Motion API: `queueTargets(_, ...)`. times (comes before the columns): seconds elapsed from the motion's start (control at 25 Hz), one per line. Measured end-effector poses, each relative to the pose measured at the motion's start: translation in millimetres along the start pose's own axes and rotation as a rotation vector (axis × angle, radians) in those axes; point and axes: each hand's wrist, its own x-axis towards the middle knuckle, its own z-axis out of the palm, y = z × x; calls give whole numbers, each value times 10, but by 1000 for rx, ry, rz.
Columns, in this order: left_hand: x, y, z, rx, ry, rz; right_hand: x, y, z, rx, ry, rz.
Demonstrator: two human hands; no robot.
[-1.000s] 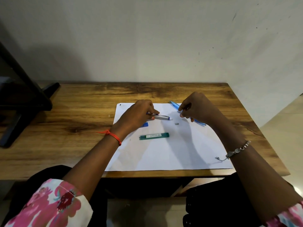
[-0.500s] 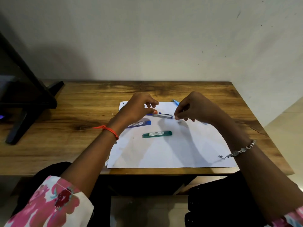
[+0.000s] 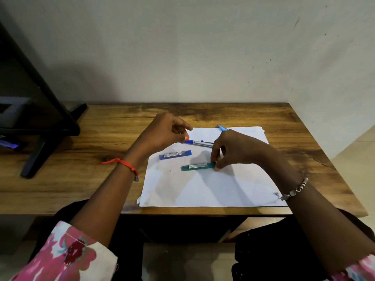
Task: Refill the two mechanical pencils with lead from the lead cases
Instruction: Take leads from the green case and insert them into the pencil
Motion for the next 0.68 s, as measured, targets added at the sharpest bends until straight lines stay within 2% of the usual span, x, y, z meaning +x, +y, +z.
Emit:
queueTargets(0.12, 0, 2, 16, -114, -58, -48, -11, 31, -28, 11, 55, -43)
queueTargets(0.32, -49, 49, -23, -401, -151, -175, -128, 91, -188, 261, 187, -103)
queueTargets(0.44, -118, 157, 2, -603, -387, -349, -145, 70, -220, 430, 269, -126)
queueTargets(0.52, -151, 215, 45, -758, -485, -420, -154, 43, -224, 511, 285, -161)
queueTargets(0.68, -149, 251, 116, -902, -449, -432, -152, 15, -211, 755, 301, -195)
